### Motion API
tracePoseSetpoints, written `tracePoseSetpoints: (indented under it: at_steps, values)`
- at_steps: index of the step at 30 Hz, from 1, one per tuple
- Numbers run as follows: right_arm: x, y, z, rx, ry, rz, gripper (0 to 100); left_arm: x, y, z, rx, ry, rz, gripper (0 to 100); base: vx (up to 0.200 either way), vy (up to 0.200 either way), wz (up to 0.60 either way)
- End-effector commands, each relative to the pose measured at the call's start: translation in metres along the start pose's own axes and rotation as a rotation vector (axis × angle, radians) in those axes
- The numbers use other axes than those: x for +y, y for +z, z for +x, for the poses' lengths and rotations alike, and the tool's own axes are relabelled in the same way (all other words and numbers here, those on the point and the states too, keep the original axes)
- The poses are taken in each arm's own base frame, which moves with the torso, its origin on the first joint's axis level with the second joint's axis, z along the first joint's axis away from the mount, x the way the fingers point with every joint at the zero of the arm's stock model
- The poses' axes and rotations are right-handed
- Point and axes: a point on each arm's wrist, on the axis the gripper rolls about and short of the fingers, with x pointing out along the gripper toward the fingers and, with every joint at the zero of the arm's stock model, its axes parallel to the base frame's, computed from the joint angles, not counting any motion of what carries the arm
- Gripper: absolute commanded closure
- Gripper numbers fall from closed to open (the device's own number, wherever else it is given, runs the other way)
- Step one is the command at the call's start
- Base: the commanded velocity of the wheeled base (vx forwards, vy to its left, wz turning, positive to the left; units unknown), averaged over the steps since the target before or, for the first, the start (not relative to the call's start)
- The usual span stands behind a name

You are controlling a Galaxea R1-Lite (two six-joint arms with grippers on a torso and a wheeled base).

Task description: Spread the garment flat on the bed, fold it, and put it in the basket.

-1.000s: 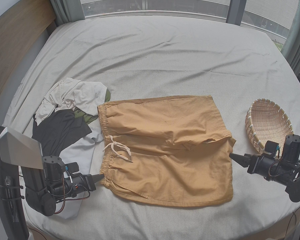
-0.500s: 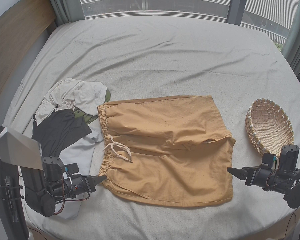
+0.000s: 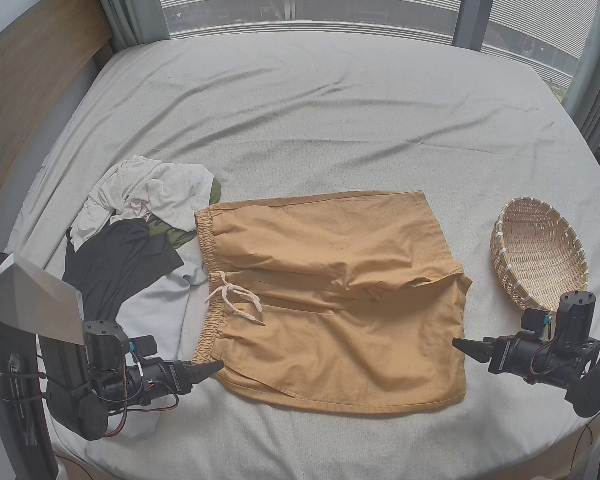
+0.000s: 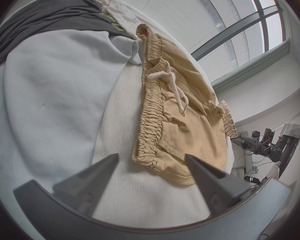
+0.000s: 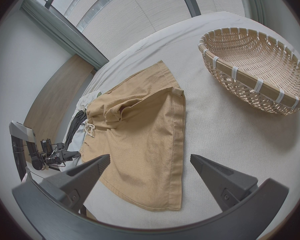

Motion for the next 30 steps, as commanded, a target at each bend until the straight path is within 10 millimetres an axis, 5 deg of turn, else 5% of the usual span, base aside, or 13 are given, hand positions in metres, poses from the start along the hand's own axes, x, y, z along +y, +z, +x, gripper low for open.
tracePoseSetpoints:
  at_steps: [1, 12, 30]
  values:
    - [0.0, -0.002, 0.0, 0.008, 0.0, 0.0, 0, 0.002, 0.001, 0.004, -0.004, -0.001, 0.002, 100, 0.0, 0.0, 0.0]
    - [0.001, -0.023, -0.012, 0.104, -0.002, 0.021, 0, 0.004, 0.01, 0.009, -0.043, -0.008, 0.018, 100, 0.0, 0.0, 0.0]
    - [-0.021, -0.059, 0.017, 0.309, -0.078, 0.1, 0, 0.0, 0.014, 0.01, -0.06, -0.025, 0.04, 100, 0.0, 0.0, 0.0]
